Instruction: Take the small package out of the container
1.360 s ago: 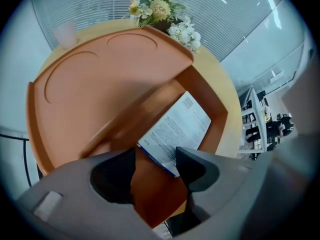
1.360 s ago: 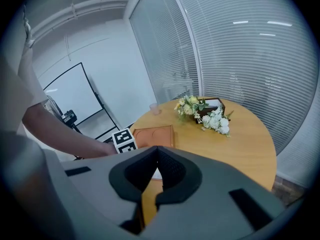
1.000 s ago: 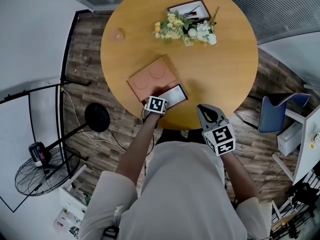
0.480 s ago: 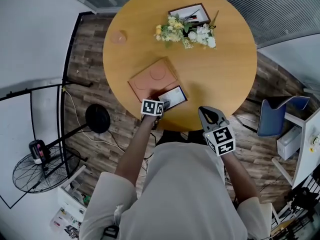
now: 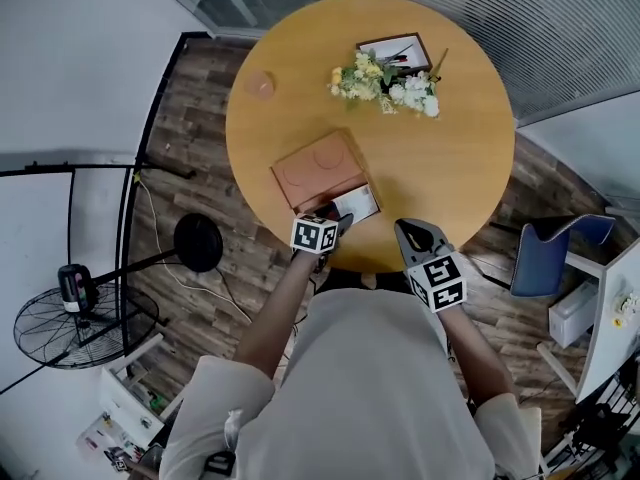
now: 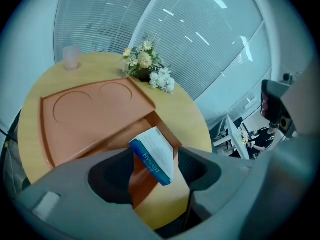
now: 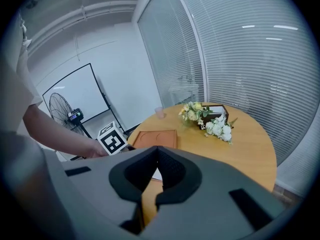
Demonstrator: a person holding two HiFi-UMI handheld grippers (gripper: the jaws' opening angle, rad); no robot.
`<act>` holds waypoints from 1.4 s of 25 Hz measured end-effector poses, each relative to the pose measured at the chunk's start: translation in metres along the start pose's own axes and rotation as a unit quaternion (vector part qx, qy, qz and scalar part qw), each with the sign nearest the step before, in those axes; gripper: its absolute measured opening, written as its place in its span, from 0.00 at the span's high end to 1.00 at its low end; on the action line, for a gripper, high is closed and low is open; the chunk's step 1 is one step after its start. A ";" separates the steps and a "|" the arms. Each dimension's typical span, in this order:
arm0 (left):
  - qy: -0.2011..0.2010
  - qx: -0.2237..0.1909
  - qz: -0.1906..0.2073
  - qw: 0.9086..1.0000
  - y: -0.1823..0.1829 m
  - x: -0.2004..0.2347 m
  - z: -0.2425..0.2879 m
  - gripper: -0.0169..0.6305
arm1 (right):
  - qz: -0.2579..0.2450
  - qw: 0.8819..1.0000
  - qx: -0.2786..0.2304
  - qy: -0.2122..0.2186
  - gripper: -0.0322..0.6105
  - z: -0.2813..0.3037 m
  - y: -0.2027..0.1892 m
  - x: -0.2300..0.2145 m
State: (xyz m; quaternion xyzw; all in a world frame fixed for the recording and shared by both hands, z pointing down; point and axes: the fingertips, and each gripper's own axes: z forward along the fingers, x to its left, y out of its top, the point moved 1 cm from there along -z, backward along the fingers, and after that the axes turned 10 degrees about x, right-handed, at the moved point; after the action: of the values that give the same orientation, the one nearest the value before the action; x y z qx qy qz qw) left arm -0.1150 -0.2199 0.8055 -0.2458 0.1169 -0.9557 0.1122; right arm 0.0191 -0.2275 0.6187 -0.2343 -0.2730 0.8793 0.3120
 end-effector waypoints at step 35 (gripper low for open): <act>0.084 -0.092 -0.073 0.990 0.043 -0.046 0.021 0.71 | -0.027 0.999 -0.015 0.019 0.95 -0.037 -0.009 -0.061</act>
State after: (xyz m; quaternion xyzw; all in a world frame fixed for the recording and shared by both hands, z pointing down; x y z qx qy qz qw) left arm -0.0585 -0.2515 0.7906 -0.1816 0.1951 -0.9638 0.0093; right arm 0.0864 -0.2502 0.6117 -0.2485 -0.2862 0.8618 0.3371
